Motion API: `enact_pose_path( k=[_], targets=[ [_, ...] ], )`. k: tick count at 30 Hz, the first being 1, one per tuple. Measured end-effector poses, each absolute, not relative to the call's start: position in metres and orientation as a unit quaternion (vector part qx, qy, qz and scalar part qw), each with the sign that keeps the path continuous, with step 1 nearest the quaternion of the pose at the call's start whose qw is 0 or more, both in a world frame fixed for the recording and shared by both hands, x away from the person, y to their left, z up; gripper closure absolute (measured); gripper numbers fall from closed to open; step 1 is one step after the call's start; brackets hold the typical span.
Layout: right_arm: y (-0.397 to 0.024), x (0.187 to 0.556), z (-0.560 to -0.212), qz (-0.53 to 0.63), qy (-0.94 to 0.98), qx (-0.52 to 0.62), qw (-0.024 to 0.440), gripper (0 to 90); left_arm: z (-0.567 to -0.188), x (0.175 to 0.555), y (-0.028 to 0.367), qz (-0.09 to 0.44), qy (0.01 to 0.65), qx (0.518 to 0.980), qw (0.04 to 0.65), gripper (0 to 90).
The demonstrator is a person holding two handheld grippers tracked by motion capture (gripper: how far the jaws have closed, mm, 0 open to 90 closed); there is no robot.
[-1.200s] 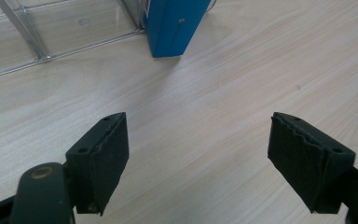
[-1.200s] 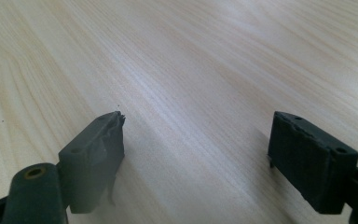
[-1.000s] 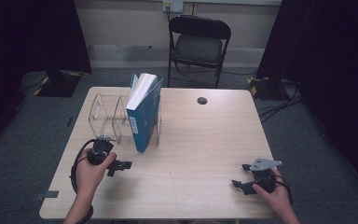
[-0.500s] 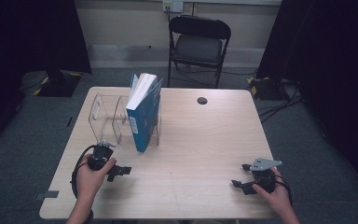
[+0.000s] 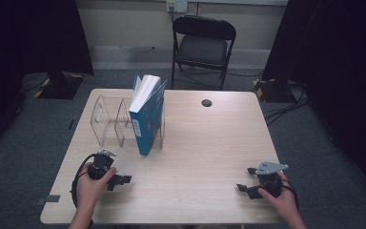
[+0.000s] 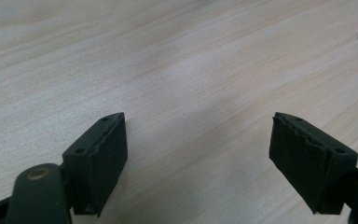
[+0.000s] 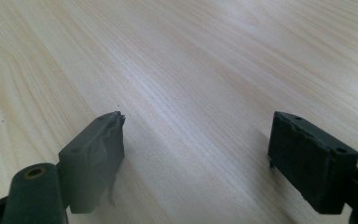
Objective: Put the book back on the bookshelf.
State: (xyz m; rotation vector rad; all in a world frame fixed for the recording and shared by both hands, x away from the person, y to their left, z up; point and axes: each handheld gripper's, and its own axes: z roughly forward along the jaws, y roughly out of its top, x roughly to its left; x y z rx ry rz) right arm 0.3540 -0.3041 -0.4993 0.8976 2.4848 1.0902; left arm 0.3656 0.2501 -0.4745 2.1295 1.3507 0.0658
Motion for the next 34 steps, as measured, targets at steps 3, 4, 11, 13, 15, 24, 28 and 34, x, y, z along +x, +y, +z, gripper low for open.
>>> enact_pose_path(
  k=[3, 4, 11, 13, 15, 24, 28, 34],
  targets=[
    [-0.304, 0.354, -0.499, 0.378, 0.861, 0.311, 0.142, 17.7, -0.475, 0.365, 0.249, 0.040, 0.497, 0.814, 0.298, 18.7],
    [-0.304, 0.354, -0.499, 0.378, 0.861, 0.310, 0.142, 17.7, -0.476, 0.364, 0.248, 0.042, 0.495, 0.815, 0.298, 17.3],
    [-0.304, 0.354, -0.499, 0.378, 0.861, 0.311, 0.141, 17.7, -0.482, 0.358, 0.243, 0.091, 0.441, 0.844, 0.293, 12.8],
    [-0.304, 0.354, -0.499, 0.378, 0.861, 0.311, 0.141, 17.7, -0.483, 0.357, 0.243, 0.094, 0.437, 0.845, 0.294, 10.4],
    [-0.304, 0.354, -0.499, 0.378, 0.861, 0.311, 0.141, 17.6, -0.484, 0.356, 0.243, 0.100, 0.436, 0.844, 0.295, 10.3],
    [-0.304, 0.354, -0.499, 0.378, 0.861, 0.310, 0.142, 17.7, -0.487, 0.353, 0.240, 0.110, 0.418, 0.852, 0.295, 5.4],
    [-0.304, 0.354, -0.499, 0.378, 0.861, 0.311, 0.141, 17.6, -0.489, 0.350, 0.239, 0.119, 0.414, 0.851, 0.299, 5.4],
    [-0.304, 0.353, -0.499, 0.377, 0.859, 0.316, 0.143, 16.5, -0.493, 0.347, 0.239, 0.134, 0.400, 0.853, 0.308, 2.6]
  ],
)
